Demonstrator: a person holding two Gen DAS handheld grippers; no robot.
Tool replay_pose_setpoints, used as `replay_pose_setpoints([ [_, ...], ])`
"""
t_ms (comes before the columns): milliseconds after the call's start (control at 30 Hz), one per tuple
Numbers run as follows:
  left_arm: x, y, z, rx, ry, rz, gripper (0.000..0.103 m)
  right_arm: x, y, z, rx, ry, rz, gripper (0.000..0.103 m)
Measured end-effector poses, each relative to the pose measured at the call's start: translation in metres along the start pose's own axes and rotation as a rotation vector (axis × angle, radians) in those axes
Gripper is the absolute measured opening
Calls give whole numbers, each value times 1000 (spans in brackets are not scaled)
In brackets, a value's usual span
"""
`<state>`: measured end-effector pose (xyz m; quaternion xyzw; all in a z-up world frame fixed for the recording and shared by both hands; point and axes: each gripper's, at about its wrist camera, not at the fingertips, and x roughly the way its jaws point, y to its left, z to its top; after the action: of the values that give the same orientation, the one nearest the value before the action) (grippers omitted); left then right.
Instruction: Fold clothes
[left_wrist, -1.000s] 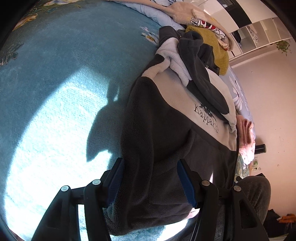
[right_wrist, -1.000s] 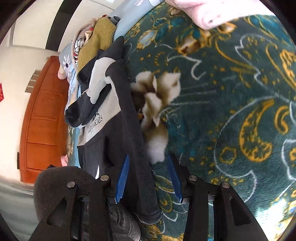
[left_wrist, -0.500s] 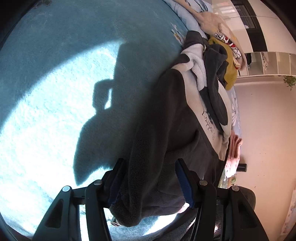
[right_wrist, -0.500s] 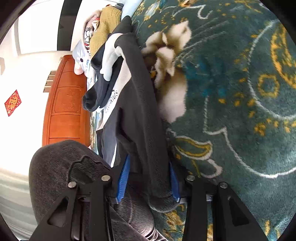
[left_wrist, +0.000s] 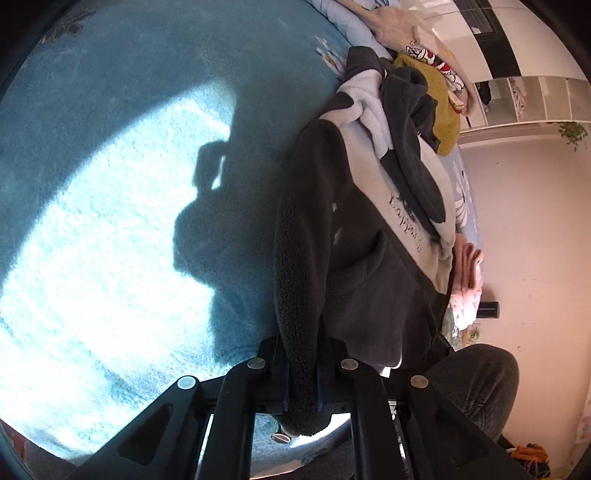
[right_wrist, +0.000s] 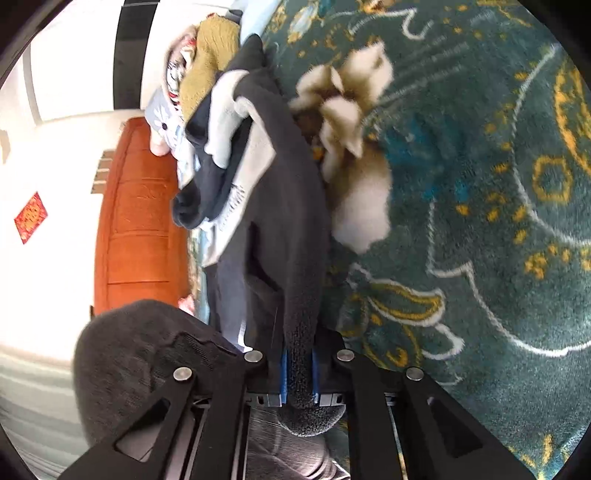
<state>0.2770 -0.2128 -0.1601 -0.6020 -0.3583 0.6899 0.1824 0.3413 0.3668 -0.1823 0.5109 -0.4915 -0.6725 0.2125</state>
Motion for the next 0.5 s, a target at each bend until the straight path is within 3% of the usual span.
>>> replay_pose_setpoints([
  [267,-59,-45,49,-76,-205,-315,10,-20,80,70,-78,-121,217,9],
  [367,-74,-63,66,-90,-235,-396,10,-27,109,93,-93,-166,290,9],
  [500,-73,-86,99,-113,-240,-425,10,-43,130,116,-112,-173,325,9],
])
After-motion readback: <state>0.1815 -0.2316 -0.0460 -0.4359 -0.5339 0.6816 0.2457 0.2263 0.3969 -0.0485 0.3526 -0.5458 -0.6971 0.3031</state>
